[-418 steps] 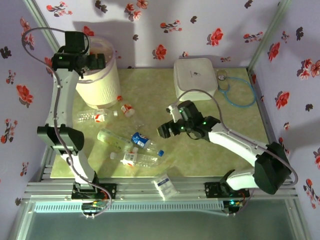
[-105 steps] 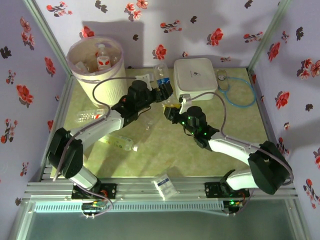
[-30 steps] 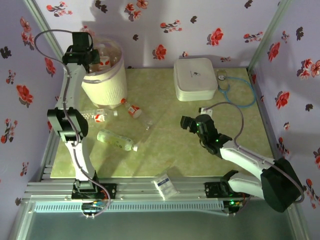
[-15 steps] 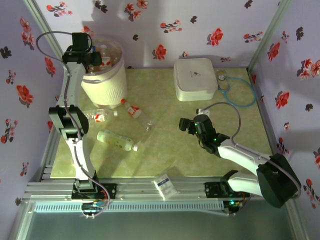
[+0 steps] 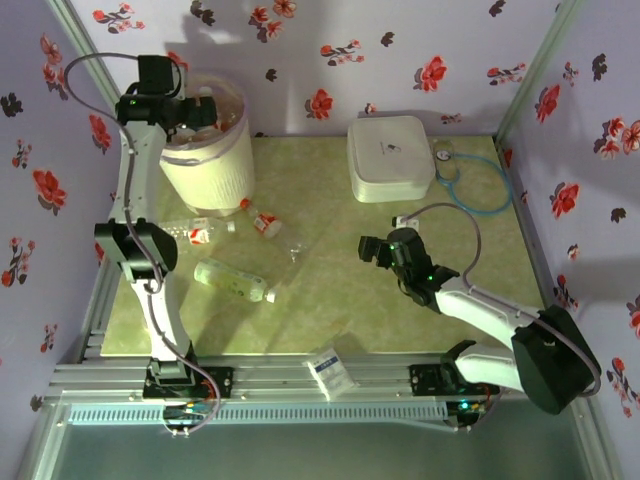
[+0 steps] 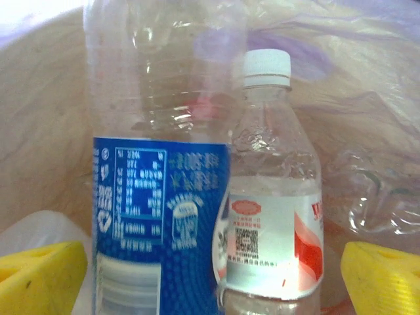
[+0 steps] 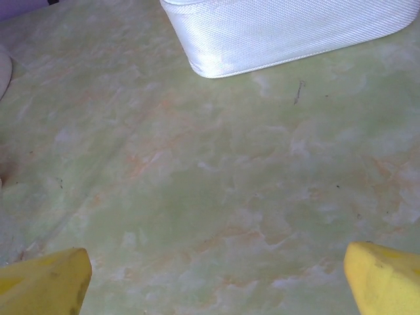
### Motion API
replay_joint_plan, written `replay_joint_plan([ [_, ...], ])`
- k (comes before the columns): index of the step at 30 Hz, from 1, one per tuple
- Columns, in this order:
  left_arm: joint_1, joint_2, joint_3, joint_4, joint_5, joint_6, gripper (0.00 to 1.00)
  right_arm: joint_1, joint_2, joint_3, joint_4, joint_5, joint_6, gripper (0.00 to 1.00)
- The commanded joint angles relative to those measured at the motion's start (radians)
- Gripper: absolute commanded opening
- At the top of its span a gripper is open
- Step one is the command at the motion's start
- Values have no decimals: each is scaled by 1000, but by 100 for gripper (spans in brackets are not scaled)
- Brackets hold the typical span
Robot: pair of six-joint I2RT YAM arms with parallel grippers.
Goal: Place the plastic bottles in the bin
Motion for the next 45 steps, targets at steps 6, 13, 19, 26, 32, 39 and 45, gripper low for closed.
replay_joint_plan([
  [6, -1, -58, -29, 3, -41, 29, 81, -14, 0, 29, 42, -35, 5, 99],
  [13, 1, -50, -163, 89, -87, 16, 45, -13, -14, 10, 39, -48, 29, 99],
  [19, 0, -121, -435, 213, -92, -25, 32, -13, -29, 2, 22, -43, 13, 99],
  [26, -9, -146, -587, 339, 2, -106, 28, -12, 10, 52, 8, -103, -64, 99],
  [32, -46, -145, -536, 356, 54, -124, 29, -8, 71, 138, 15, -234, -165, 99],
  [39, -61, -206, -466, 316, 27, -119, 42, 90, 256, 363, -111, -316, -320, 99],
  [45, -65, -312, -449, 271, -1, -85, 67, 179, 433, 494, -78, -318, -352, 99],
])
